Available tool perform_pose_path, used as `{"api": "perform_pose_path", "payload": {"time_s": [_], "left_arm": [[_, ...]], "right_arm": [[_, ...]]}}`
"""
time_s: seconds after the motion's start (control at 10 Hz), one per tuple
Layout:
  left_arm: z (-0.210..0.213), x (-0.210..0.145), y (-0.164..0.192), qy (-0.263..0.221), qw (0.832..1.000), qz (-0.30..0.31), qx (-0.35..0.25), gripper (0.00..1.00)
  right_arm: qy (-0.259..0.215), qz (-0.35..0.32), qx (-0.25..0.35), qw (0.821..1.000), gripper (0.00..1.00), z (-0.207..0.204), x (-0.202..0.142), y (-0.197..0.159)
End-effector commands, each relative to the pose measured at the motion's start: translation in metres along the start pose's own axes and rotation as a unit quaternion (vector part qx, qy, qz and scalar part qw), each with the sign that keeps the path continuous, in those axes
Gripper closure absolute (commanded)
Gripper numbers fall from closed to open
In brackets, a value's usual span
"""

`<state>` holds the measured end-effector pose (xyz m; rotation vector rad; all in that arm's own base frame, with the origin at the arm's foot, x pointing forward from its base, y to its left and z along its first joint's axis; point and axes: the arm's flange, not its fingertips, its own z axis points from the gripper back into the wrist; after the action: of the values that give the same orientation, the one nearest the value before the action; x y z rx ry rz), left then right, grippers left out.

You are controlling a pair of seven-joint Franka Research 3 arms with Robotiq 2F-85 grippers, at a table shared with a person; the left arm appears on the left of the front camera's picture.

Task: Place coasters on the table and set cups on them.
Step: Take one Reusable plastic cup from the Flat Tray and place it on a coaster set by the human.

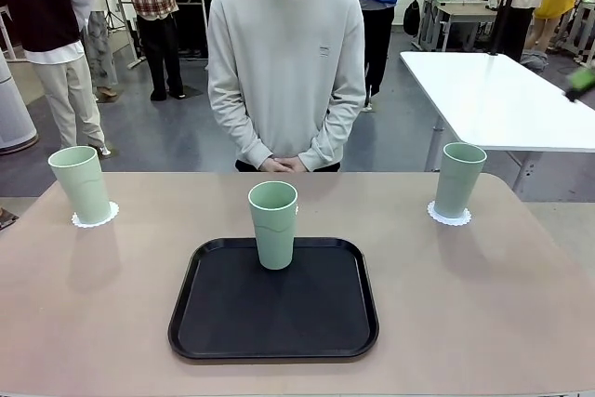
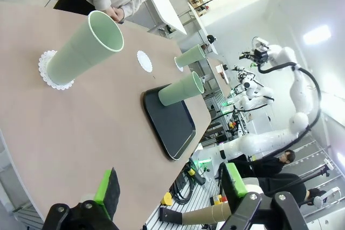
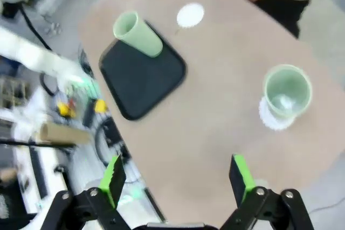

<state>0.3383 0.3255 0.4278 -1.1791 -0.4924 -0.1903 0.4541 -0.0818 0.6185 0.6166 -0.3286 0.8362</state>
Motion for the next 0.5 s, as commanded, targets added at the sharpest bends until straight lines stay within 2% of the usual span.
{"api": "perform_pose_path", "payload": {"time_s": [0.0, 0.1, 0.4], "left_arm": [[0.002, 0.0, -0.003, -0.001, 1.0, -0.001, -0.003, 0.0], [0.002, 0.0, -0.003, -0.001, 1.0, -0.001, -0.003, 0.0], [0.002, 0.0, -0.003, -0.001, 1.0, -0.001, -0.003, 0.0]], "right_arm": [[0.045, 0.113, -0.106, 0.987, 0.0, -0.087, 0.008, 0.031], [0.074, 0.155, -0.121, 0.978, 0.0, -0.131, 0.015, 0.046], [0.082, 0.234, -0.102, 0.963, 0.0, -0.237, 0.008, 0.06]]}}
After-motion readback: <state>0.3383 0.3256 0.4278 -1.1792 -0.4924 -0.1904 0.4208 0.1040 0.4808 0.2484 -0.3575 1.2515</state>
